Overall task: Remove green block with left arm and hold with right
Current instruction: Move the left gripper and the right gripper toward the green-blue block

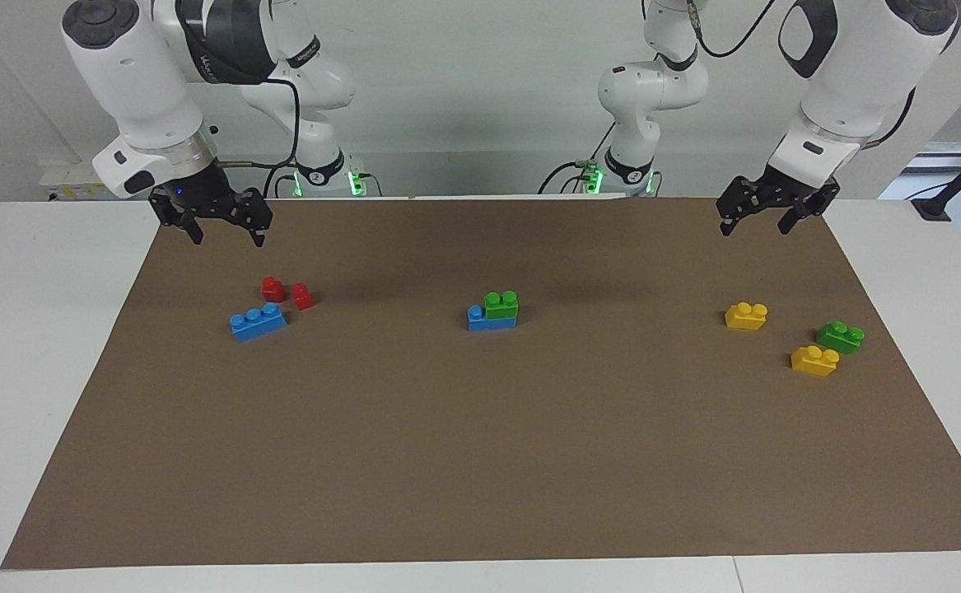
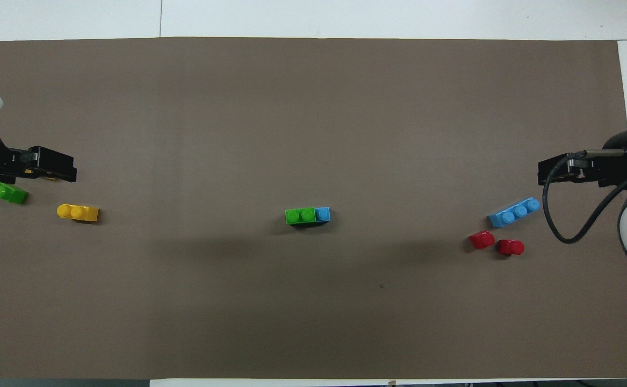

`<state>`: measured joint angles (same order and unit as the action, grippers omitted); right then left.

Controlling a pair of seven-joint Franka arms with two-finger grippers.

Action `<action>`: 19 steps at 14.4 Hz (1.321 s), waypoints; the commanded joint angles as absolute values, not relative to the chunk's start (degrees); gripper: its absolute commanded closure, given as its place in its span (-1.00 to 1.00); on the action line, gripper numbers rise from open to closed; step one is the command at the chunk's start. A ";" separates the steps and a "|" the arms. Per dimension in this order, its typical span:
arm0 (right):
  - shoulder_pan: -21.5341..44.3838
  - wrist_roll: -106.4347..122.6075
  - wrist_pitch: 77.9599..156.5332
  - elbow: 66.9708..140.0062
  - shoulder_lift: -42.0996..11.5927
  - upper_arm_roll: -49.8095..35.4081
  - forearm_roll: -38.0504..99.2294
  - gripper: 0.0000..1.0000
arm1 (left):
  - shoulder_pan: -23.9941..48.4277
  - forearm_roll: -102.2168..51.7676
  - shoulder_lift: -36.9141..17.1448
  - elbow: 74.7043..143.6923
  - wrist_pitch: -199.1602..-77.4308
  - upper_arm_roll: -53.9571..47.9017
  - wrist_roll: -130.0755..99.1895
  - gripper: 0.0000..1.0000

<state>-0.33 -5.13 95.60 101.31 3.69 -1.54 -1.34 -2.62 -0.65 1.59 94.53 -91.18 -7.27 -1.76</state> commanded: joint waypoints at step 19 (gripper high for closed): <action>13.17 -81.24 108.60 110.63 -0.26 -2.37 23.34 -1.00 | -2.11 0.26 5.44 100.36 -93.24 -7.64 -6.30 -1.00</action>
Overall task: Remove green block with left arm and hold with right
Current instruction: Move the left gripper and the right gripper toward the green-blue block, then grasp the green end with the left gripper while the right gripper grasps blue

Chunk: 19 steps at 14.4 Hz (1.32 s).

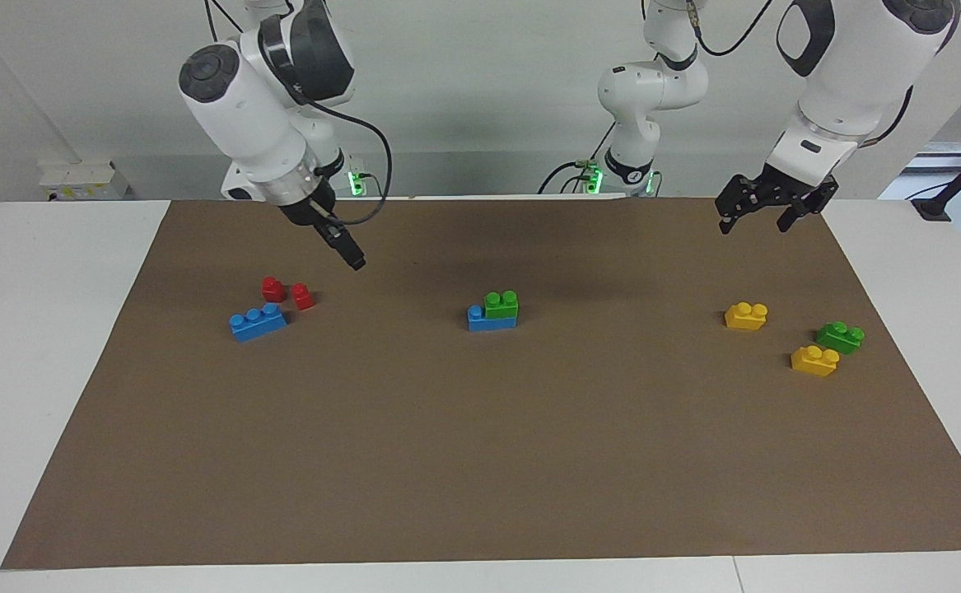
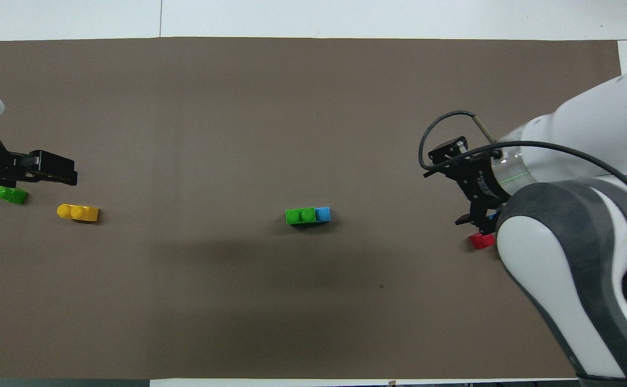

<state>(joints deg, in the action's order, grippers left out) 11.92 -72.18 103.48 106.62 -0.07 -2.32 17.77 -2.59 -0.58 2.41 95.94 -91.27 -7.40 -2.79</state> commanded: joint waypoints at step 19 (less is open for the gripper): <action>25.40 -88.68 137.01 117.25 -14.06 -2.37 35.76 -1.00 | 25.13 -2.20 3.00 114.26 -119.09 -7.73 -105.53 -1.00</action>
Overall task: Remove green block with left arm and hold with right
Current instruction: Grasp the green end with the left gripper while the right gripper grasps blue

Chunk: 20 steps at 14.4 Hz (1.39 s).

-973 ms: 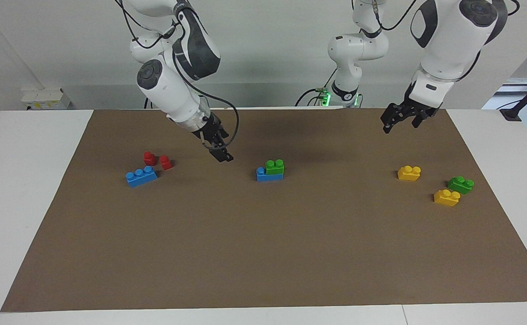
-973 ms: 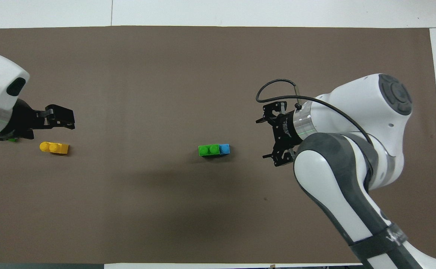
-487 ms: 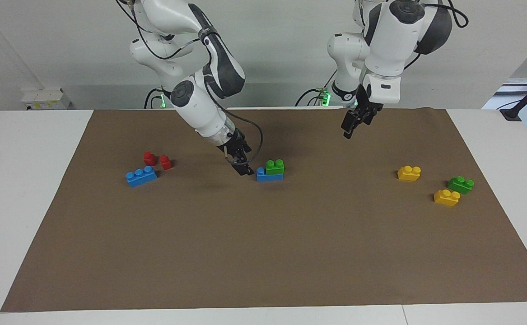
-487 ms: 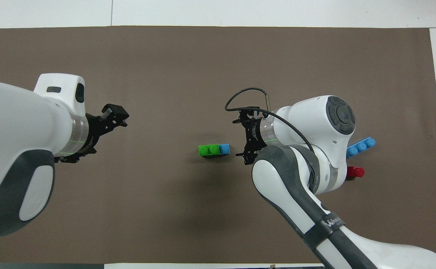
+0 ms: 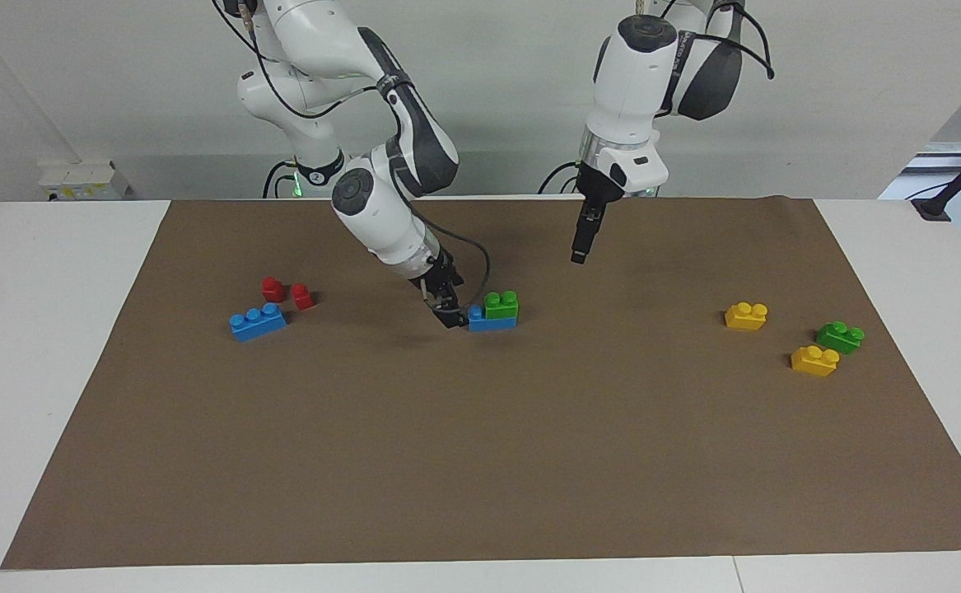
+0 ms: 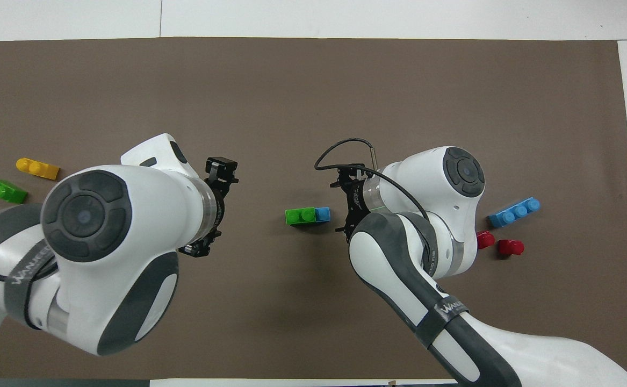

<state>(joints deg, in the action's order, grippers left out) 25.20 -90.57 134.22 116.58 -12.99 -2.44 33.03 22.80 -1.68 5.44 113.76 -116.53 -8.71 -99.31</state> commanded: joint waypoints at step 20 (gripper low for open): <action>29.79 -83.67 147.04 119.88 -18.28 -2.37 41.66 -0.60 | 34.19 -1.85 -8.61 114.52 -129.37 -7.65 -140.01 -1.00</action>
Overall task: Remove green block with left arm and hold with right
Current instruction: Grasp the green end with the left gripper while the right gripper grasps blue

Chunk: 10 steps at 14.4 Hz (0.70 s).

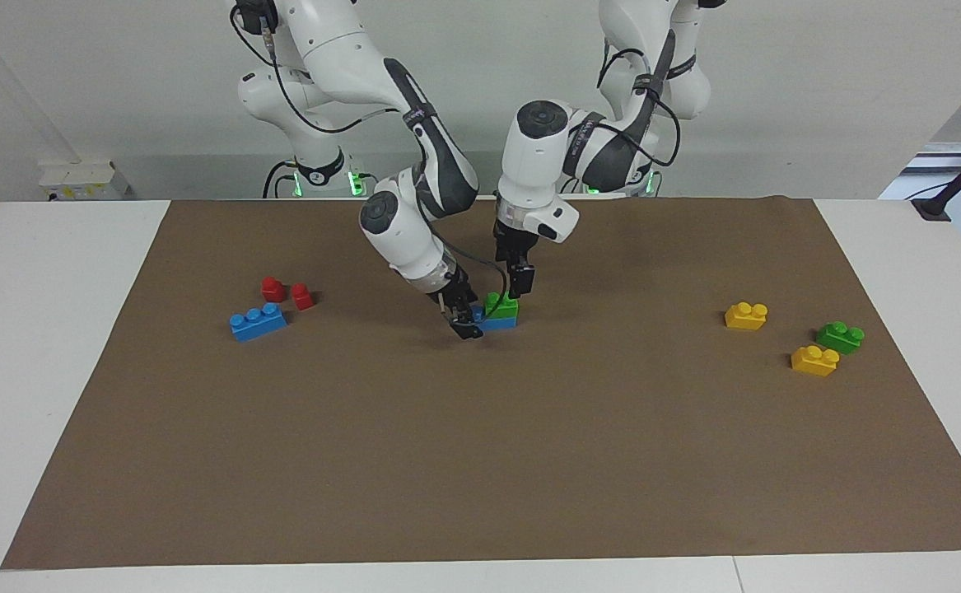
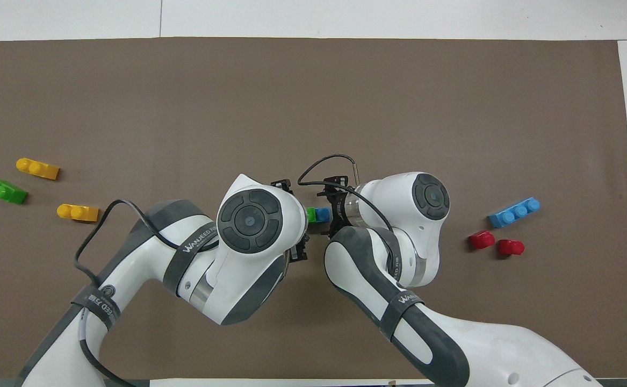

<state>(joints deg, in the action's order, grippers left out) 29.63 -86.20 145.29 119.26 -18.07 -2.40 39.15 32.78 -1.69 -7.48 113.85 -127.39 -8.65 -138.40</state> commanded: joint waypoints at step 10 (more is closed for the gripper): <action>29.09 -80.95 146.34 119.79 -18.28 -2.37 43.42 1.00 | 34.89 1.14 -13.18 114.08 -131.48 -7.47 -142.38 -1.00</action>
<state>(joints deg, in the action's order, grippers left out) 29.59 -83.61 145.33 119.35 -18.10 -2.29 41.61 33.68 -0.27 -12.53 113.89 -130.69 -8.62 -140.72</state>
